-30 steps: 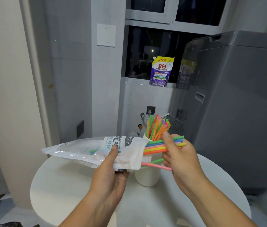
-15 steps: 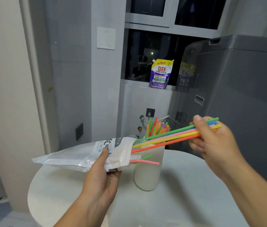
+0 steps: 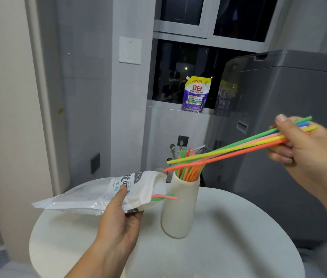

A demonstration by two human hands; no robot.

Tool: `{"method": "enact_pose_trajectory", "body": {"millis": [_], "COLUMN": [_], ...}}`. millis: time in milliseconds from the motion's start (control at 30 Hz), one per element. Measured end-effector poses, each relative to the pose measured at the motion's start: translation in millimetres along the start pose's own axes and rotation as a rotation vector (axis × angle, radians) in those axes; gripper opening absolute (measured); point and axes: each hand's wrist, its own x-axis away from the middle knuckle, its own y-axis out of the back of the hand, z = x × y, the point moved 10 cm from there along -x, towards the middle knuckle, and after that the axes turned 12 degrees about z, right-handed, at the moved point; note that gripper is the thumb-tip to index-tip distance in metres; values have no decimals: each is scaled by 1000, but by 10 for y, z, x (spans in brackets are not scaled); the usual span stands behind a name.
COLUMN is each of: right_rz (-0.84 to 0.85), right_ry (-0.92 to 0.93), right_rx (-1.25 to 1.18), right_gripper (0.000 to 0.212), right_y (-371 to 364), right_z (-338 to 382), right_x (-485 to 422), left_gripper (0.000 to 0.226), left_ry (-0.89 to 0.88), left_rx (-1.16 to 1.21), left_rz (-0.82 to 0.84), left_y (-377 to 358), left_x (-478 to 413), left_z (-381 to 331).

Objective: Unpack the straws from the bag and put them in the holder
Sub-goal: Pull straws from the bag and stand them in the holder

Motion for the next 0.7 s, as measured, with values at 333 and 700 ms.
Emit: {"method": "enact_pose_trajectory", "body": {"millis": [333, 700], "right_rz": [65, 202], "right_ry": [52, -51], "right_rx": [237, 514], "right_gripper": [31, 17], "right_y": [5, -392], "right_z": [585, 637], "right_x": [-660, -870], "left_gripper": [37, 41], "left_ry": [16, 36], "left_rx": [-17, -48], "left_rz": [9, 25], "left_y": [-10, -12], "left_x": [-16, 2], "left_z": [100, 124]}}
